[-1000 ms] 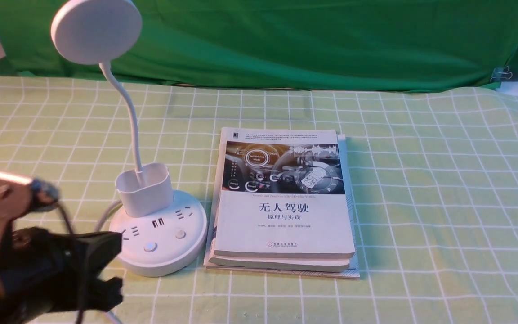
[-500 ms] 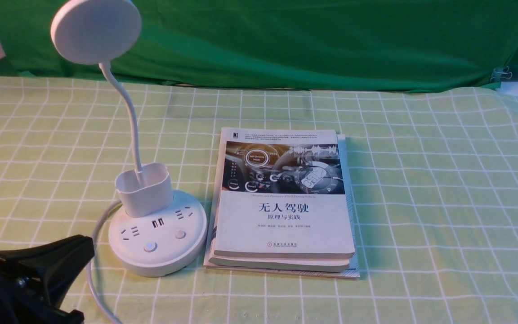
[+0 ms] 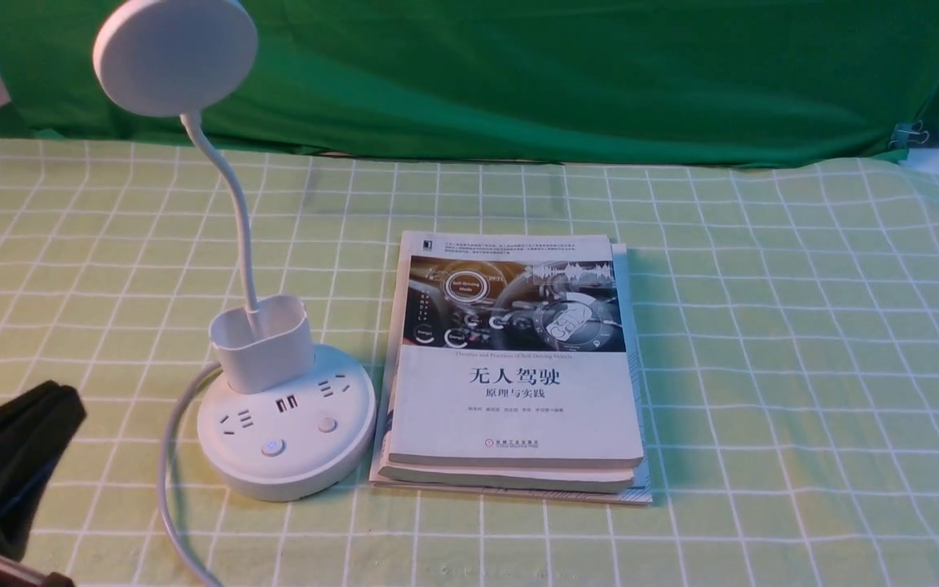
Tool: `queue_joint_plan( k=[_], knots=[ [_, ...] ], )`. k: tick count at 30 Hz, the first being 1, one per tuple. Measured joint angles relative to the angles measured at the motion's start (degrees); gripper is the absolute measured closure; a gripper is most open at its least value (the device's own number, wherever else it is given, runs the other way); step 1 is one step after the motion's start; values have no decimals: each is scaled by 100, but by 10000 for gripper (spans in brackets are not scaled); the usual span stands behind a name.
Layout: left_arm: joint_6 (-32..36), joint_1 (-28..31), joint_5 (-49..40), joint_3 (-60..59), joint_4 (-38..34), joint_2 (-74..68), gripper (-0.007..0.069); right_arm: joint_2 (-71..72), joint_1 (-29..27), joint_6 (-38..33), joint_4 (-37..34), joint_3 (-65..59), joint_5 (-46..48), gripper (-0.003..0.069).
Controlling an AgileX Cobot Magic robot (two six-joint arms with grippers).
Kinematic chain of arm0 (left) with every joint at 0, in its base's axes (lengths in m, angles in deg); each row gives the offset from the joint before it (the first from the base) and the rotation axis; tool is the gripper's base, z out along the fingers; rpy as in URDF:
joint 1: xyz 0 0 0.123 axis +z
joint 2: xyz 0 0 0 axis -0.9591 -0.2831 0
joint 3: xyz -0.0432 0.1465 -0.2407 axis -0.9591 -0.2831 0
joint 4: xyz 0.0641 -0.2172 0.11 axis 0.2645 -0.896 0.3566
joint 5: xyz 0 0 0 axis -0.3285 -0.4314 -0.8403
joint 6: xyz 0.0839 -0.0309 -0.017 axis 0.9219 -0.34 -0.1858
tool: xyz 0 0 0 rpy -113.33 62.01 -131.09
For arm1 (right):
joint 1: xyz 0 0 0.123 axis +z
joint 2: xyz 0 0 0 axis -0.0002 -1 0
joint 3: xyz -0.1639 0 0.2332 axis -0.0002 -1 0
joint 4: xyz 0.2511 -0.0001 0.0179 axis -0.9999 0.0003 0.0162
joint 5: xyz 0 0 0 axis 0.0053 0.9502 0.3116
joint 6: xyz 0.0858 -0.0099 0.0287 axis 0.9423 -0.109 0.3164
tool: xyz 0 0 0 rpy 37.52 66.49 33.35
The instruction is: Turn off the desk lamp on the green coffee tablecloth by hand.
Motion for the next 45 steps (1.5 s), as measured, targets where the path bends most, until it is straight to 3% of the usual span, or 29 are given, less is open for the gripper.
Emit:
queue_joint_plan(
  k=[5,9,16,45],
  knots=[
    [64,1027,-131,-525,-166,1136,610,0,0,-5,6,0,-6,629],
    [27,1474,-682,-802,-201,1740,610,0,0,1,1,0,-6,629],
    [-203,1524,-1834,-844,-205,1861,610,10,0,-5,1,0,-6,629],
    [-228,1524,-1815,-847,-223,1868,606,10,0,-4,1,0,-1,629]
  ],
)
